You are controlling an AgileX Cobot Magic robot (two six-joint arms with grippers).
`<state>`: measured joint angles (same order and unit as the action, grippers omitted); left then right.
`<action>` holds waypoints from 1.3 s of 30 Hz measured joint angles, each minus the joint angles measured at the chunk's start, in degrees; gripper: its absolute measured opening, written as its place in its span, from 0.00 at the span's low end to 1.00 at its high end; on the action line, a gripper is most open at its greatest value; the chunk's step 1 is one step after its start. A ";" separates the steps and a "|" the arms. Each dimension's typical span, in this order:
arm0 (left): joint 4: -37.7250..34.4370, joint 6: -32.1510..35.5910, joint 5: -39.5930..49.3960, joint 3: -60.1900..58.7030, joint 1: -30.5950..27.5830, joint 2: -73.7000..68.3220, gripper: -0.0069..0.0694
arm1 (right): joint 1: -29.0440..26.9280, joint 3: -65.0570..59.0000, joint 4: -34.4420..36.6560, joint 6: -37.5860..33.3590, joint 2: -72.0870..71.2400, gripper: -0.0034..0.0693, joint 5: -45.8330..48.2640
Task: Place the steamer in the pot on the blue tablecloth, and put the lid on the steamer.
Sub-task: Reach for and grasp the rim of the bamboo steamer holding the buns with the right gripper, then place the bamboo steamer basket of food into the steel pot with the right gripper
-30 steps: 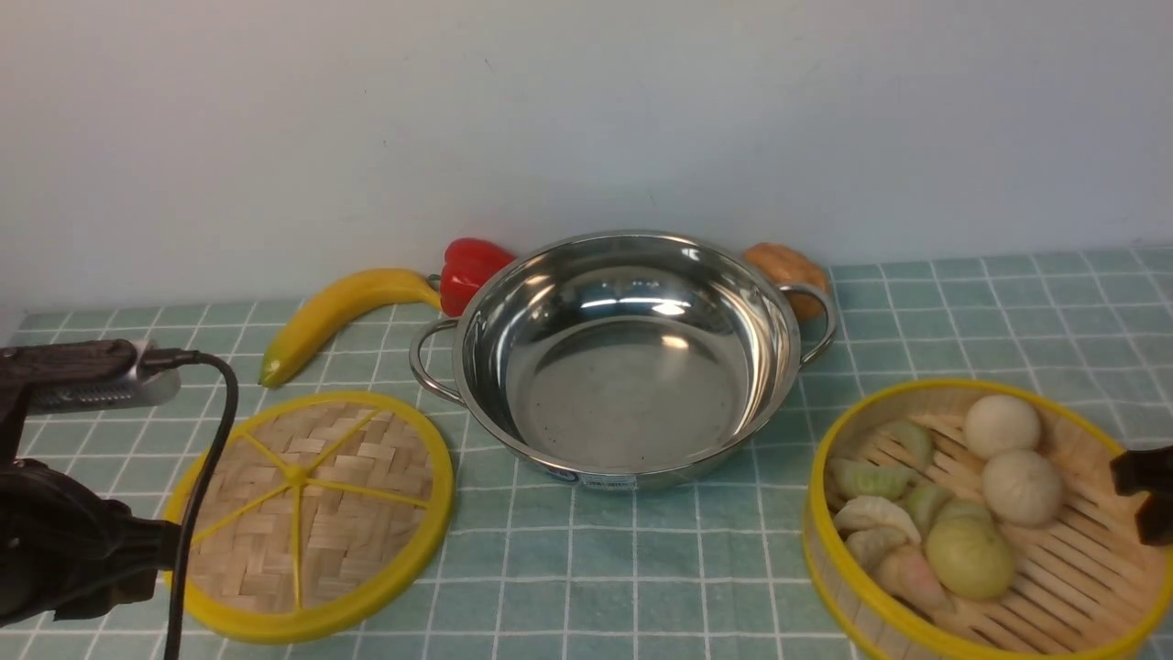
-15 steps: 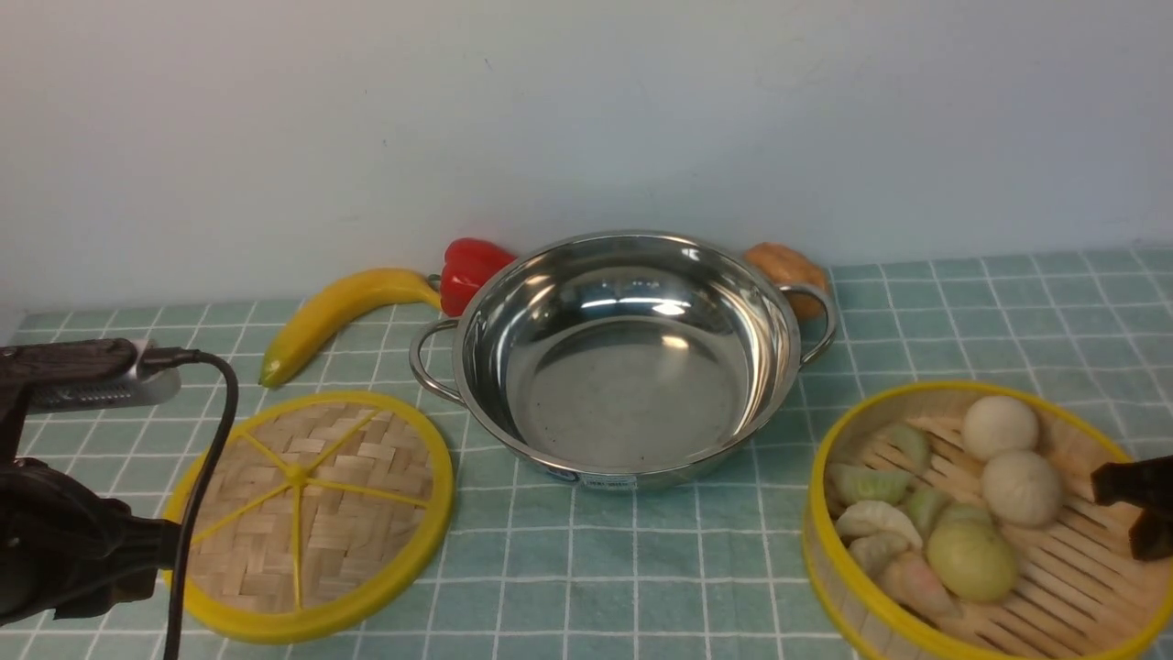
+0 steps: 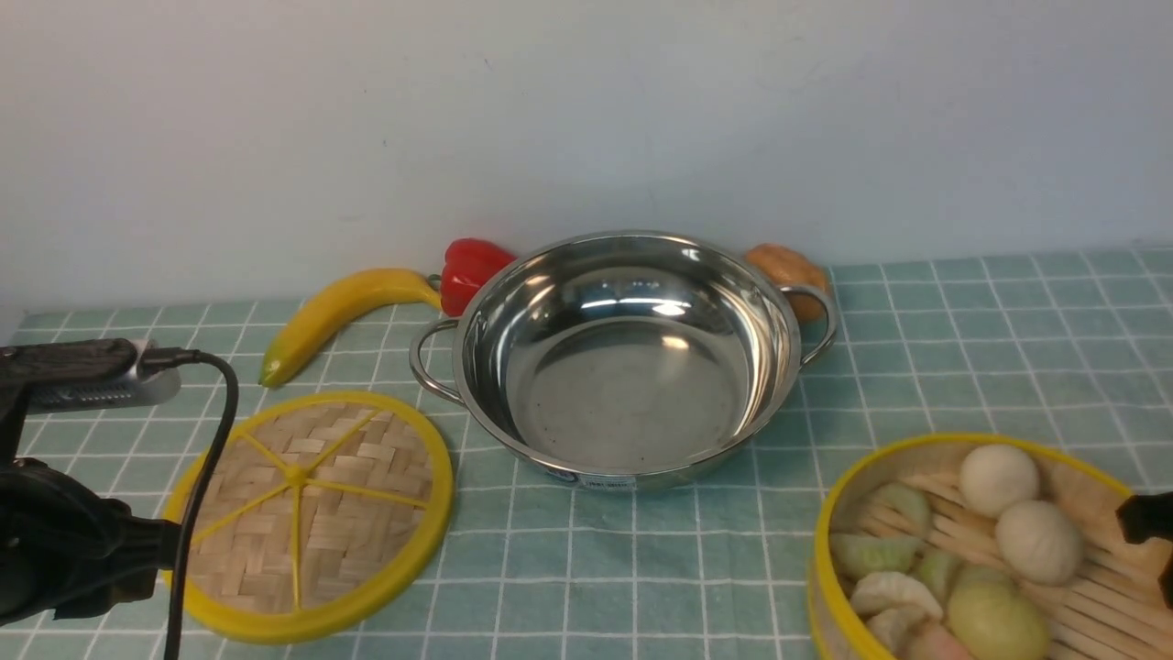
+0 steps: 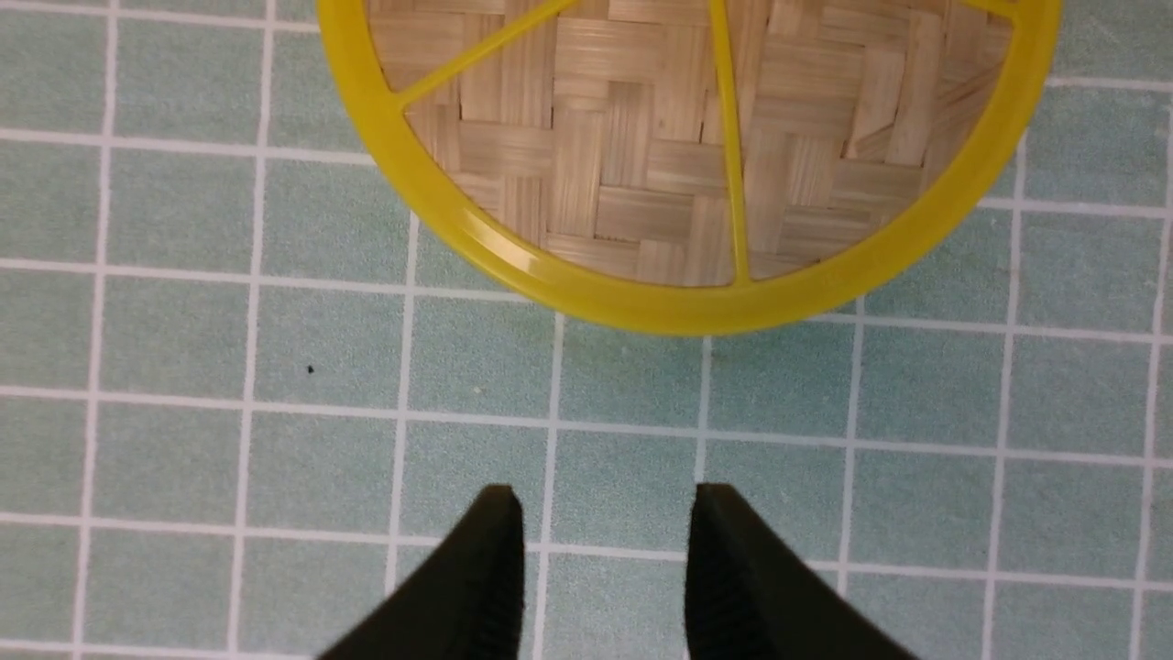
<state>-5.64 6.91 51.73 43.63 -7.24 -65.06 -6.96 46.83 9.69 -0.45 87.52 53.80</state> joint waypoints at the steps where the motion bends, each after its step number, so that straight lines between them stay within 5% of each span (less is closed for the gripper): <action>1: 0.00 0.00 0.00 0.00 0.00 0.00 0.41 | 0.00 -0.07 -0.09 -0.06 -1.10 0.15 1.61; 14: 0.00 0.00 0.00 0.00 0.00 0.00 0.41 | 0.00 2.12 2.45 -1.30 -9.88 0.15 9.81; 20: 0.00 0.01 0.00 0.00 0.00 0.00 0.41 | 1.19 15.33 5.59 -2.10 -8.45 0.15 14.01; 39: 0.00 0.01 -0.07 0.00 0.00 0.00 0.41 | 23.68 71.14 2.55 8.95 32.22 0.15 17.78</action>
<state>-5.64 6.93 51.66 43.63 -7.24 -65.06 16.72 117.96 12.25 8.50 119.74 71.58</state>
